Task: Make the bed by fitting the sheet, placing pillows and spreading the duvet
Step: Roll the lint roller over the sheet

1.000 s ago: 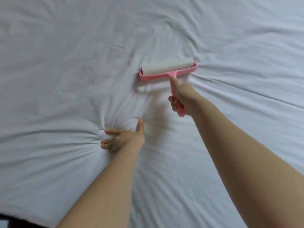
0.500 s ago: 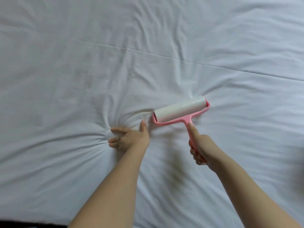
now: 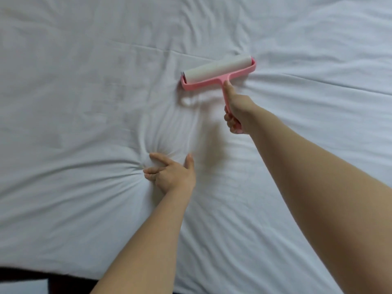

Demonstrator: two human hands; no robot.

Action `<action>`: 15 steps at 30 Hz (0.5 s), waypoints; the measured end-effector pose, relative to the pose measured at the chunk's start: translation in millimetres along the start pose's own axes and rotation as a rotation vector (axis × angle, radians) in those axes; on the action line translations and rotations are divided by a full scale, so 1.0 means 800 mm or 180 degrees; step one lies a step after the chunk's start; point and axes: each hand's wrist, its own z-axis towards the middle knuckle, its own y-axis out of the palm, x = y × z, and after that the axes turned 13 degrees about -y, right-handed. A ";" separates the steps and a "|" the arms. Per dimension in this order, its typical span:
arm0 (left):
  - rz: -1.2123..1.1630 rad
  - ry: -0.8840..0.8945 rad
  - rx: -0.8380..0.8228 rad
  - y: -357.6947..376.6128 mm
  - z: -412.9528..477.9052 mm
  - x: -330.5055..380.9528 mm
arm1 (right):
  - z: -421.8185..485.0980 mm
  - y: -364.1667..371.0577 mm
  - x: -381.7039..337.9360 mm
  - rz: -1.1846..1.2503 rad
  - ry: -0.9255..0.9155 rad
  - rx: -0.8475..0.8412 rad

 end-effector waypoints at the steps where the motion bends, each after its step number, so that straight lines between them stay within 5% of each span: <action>1: -0.0003 0.0010 0.0051 0.000 0.000 -0.001 | -0.003 0.000 0.002 0.0034 0.0009 -0.0020; 15: -0.0441 0.1009 0.0628 0.025 -0.032 -0.109 | -0.139 -0.051 0.160 0.0310 -0.0039 -0.0215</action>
